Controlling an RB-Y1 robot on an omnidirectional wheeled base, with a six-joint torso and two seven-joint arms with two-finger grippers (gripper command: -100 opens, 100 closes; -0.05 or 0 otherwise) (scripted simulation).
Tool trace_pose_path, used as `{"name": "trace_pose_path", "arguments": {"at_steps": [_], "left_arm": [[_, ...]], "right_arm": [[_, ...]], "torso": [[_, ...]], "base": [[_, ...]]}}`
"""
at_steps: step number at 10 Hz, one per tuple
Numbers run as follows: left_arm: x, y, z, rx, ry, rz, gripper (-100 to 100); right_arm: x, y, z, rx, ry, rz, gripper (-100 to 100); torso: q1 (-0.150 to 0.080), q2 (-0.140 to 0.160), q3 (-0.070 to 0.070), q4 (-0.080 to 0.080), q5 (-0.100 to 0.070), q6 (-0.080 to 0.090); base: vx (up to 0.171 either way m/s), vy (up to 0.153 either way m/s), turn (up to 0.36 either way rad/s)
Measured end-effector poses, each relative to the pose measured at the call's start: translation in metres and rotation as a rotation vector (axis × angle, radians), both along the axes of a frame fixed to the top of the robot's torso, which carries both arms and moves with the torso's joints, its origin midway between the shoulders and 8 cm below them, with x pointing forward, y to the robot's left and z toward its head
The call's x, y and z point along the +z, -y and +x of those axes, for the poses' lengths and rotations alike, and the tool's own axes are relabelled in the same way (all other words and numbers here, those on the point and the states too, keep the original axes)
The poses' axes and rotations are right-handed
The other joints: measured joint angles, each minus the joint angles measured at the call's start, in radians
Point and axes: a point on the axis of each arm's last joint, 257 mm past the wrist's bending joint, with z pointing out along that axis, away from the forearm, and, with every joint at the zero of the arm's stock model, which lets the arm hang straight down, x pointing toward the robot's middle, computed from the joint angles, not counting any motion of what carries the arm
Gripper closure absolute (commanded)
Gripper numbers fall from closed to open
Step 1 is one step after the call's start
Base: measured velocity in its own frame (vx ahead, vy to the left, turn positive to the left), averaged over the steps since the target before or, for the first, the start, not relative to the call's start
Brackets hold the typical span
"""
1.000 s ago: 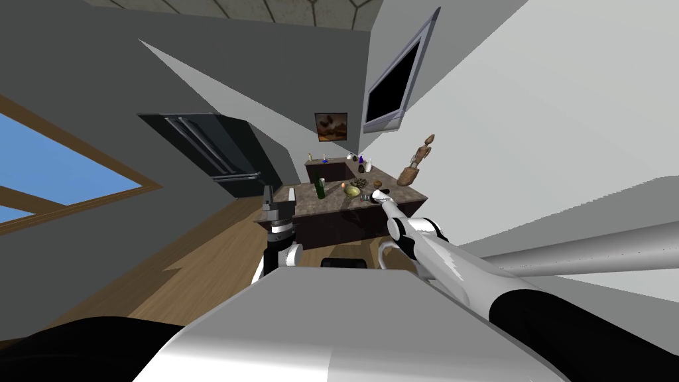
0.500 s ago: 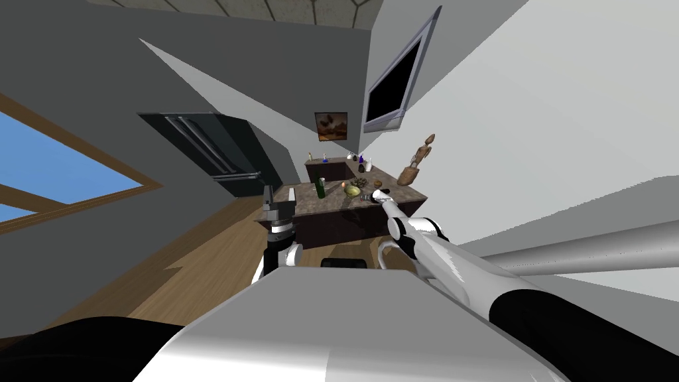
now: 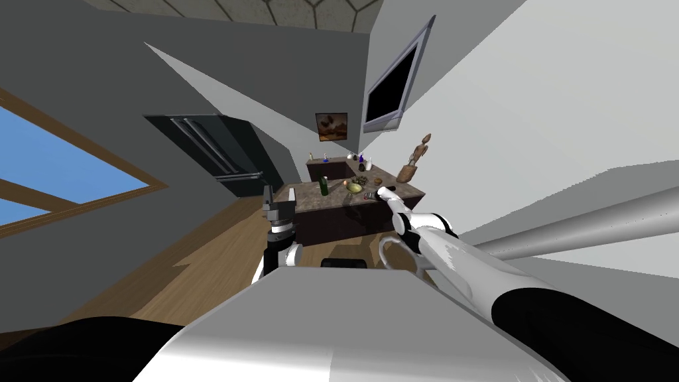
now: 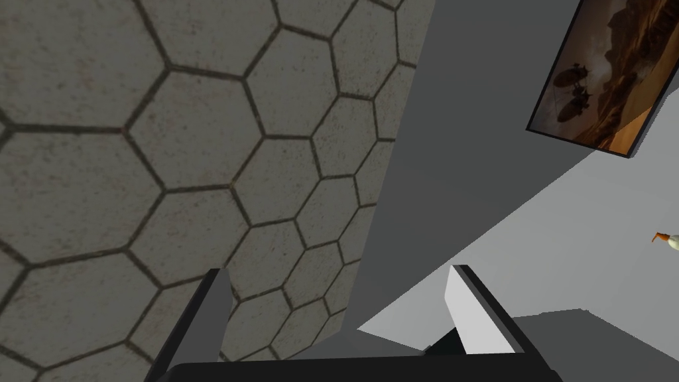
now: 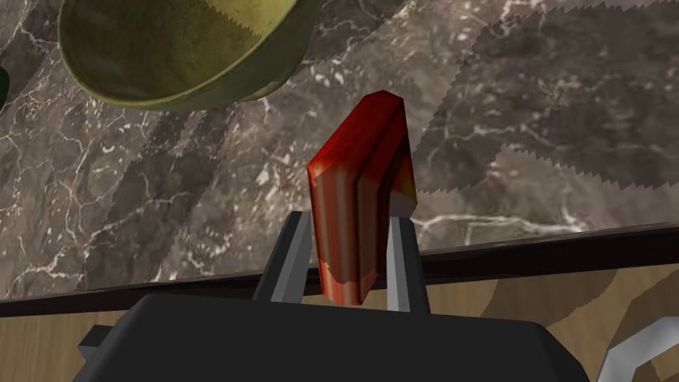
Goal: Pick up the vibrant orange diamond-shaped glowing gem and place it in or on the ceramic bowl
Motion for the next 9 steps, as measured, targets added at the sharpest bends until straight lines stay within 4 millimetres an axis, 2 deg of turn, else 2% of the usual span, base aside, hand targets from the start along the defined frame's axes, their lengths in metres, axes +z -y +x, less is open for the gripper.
{"name": "trace_pose_path", "arguments": {"at_steps": [2, 4, 6, 8, 9], "left_arm": [[0.000, 0.000, 0.000, 0.000, 0.000, 0.000, 0], [0.000, 0.000, 0.000, 0.000, 0.000, 0.000, 0], [0.000, 0.000, 0.000, 0.000, 0.000, 0.000, 0], [0.000, 0.000, 0.000, 0.000, 0.000, 0.000, 0], [0.000, 0.000, 0.000, 0.000, 0.000, 0.000, 0]], "right_arm": [[0.011, 0.009, 0.003, -0.011, -0.004, 0.001, 100], [0.032, 0.018, 0.008, -0.027, -0.005, -0.004, 100], [0.037, 0.020, 0.010, -0.033, -0.012, 0.006, 100], [0.061, 0.033, 0.014, -0.052, -0.007, 0.004, 100], [0.068, 0.033, 0.018, -0.052, 0.003, 0.004, 100]], "torso": [[-0.001, -0.004, -0.002, -0.001, 0.000, 0.000], [0.004, -0.007, -0.004, -0.001, 0.001, -0.001], [-0.004, -0.007, -0.004, -0.002, -0.001, -0.001], [-0.001, -0.010, -0.005, -0.001, 0.000, -0.001], [-0.003, -0.010, -0.006, -0.002, 0.000, -0.001]], "base": [[0.002, 0.130, -0.012], [0.005, 0.146, -0.015], [0.019, 0.071, 0.004], [0.054, 0.089, -0.029], [0.017, 0.025, 0.024]]}}
